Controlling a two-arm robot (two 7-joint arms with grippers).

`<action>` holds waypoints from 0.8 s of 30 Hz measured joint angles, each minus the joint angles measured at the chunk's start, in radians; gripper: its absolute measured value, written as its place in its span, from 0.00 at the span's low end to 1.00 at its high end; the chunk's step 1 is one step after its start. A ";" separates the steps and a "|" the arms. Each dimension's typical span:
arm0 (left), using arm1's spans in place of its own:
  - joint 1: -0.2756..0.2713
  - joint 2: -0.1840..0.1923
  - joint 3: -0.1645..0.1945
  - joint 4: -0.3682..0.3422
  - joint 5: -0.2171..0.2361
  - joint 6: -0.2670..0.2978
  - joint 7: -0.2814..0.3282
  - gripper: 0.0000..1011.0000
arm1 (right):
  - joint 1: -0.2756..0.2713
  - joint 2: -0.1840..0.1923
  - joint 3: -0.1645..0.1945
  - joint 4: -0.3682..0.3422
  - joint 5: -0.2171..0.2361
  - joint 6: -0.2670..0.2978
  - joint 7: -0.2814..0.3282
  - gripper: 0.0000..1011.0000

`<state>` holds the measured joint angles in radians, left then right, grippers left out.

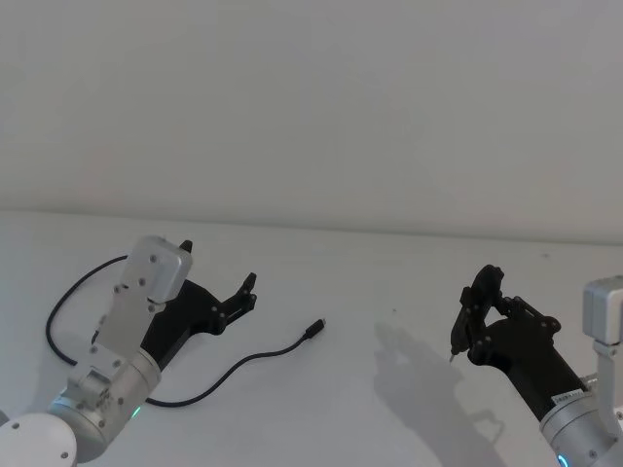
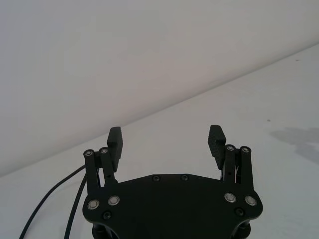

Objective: Pick up the data cable with the one hand.

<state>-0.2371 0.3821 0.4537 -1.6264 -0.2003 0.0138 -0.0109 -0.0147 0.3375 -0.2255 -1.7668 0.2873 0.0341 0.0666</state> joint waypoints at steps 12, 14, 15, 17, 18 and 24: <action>0.000 0.000 0.001 0.000 0.000 0.000 0.000 0.99 | 0.000 0.000 0.000 0.000 0.000 0.000 0.000 0.27; 0.000 0.000 0.001 0.000 0.000 0.000 0.000 0.99 | 0.000 0.000 0.000 0.000 0.000 0.000 0.000 0.27; 0.000 0.000 0.001 0.000 0.000 0.000 0.000 0.99 | 0.000 0.000 0.000 0.000 0.000 0.000 0.000 0.27; 0.000 0.000 0.000 0.000 0.000 0.000 0.000 0.99 | 0.000 0.000 0.000 0.000 0.000 0.000 0.000 0.27; 0.000 0.000 0.000 0.000 0.000 0.000 0.000 0.99 | 0.000 0.000 0.000 0.000 0.000 0.000 0.000 0.27; 0.000 0.000 0.001 0.000 0.000 0.000 0.000 0.99 | 0.000 0.000 0.000 0.000 0.000 0.000 0.000 0.27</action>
<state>-0.2371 0.3821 0.4542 -1.6261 -0.2004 0.0138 -0.0109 -0.0147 0.3375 -0.2259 -1.7668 0.2873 0.0341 0.0667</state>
